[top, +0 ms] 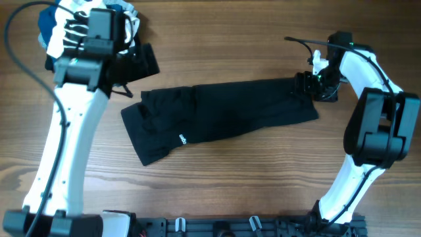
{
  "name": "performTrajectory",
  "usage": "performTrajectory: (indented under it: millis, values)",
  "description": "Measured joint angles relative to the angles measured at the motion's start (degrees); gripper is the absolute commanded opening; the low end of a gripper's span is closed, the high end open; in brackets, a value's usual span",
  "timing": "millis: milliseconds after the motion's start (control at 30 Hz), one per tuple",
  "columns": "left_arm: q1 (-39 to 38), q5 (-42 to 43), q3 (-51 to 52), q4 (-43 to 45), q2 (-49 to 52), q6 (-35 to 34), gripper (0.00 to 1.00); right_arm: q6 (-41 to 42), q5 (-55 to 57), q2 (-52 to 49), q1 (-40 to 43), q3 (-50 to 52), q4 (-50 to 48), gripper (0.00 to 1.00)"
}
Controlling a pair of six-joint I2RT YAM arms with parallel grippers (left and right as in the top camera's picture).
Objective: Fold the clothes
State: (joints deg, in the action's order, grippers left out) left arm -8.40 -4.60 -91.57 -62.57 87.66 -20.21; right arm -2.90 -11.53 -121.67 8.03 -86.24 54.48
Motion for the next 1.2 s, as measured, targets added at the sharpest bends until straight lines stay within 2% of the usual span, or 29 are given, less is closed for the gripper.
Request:
performTrajectory:
  millis: [67, 100, 167, 200, 433, 600, 733, 867, 1033, 1167, 1200]
  values:
    - [1.42, 0.00, 0.00, -0.33, -1.36, 0.00, 1.00, 0.02, 0.04, 1.20, -0.07, 2.45, -3.19, 0.46]
    - [2.03, 0.00, 0.00, -0.70, -1.53, 0.00, 1.00, -0.02, 0.00, 1.53, -0.22, 3.37, -4.26, 0.24]
    - [2.69, 0.00, 0.00, -1.33, -1.42, 0.00, 1.00, 1.70, 0.13, 1.81, -0.59, 4.13, -5.46, 0.09]
    - [2.80, 0.00, 0.00, -1.51, -1.40, 0.00, 1.00, 3.23, 0.11, 1.79, -0.66, 4.55, -5.97, 0.04]
    - [2.80, 0.00, 0.00, -1.14, -0.39, -0.02, 1.00, 7.41, -5.20, 0.61, 4.66, 3.19, -3.85, 0.04]
    - [2.80, 0.02, 0.00, -0.31, -0.20, -0.02, 1.00, 6.27, -5.44, -2.08, 14.73, -4.17, 4.15, 0.04]
    - [2.80, 0.02, 0.00, -0.17, -0.17, 0.00, 1.00, 4.48, -6.62, -2.14, 17.57, -10.73, 9.42, 0.04]
    - [2.80, 0.00, 0.00, -0.15, -0.17, -0.02, 1.00, 4.07, -7.10, -1.75, 13.53, -11.37, 13.70, 0.04]
    - [2.80, 0.00, 0.00, -0.15, 0.02, 0.00, 1.00, 4.09, -8.11, 1.14, 0.74, -11.37, 16.92, 0.04]
    - [2.80, 0.00, 0.00, -0.15, 1.14, 0.00, 1.00, 4.66, -9.40, 1.79, -8.57, -11.37, 15.82, 0.04]
    - [2.80, 0.00, 0.00, -0.13, 1.40, -0.02, 1.00, 5.29, -9.46, 1.81, -10.93, -11.34, 15.04, 0.07]
